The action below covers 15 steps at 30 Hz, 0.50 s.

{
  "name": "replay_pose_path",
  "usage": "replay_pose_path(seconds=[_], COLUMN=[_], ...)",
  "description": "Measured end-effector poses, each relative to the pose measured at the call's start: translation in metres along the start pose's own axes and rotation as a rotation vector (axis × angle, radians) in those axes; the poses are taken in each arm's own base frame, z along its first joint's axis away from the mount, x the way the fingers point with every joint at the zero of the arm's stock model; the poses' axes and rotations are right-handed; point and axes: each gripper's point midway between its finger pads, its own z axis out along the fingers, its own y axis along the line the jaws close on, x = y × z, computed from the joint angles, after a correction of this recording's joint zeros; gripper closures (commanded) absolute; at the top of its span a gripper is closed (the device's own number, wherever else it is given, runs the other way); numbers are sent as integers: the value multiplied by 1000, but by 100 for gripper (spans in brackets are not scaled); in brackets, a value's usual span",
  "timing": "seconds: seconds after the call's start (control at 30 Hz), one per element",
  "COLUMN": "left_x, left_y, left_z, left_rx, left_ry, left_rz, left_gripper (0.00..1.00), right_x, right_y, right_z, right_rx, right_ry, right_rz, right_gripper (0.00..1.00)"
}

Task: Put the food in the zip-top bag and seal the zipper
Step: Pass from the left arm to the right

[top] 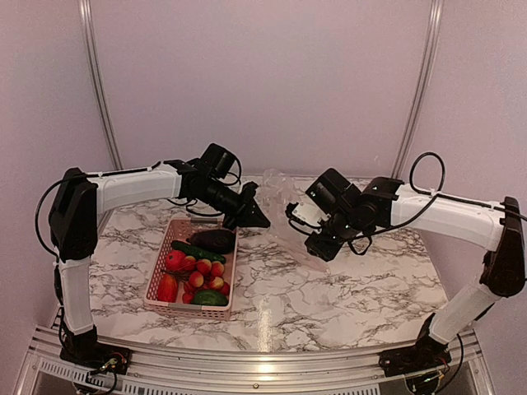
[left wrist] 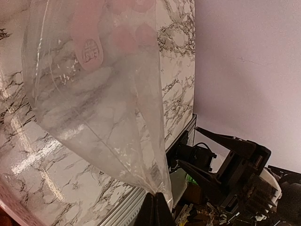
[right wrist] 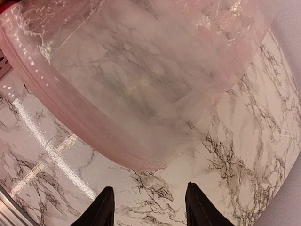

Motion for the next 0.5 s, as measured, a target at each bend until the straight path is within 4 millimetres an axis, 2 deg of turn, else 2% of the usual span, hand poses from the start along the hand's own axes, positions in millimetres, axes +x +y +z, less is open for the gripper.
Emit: replay_pose_path(seconds=[0.27,0.5], left_x=[-3,-2], left_y=[-1,1], left_z=[-3,-3], left_rx=[23,27], left_ry=[3,9], left_rz=[-29,-38], left_gripper=[100,100], right_x=[-11,-15], right_y=[16,6], right_z=[10,22], right_rx=[50,145], right_ry=[-24,-25], right_rz=[-73,-74], right_gripper=[45,52])
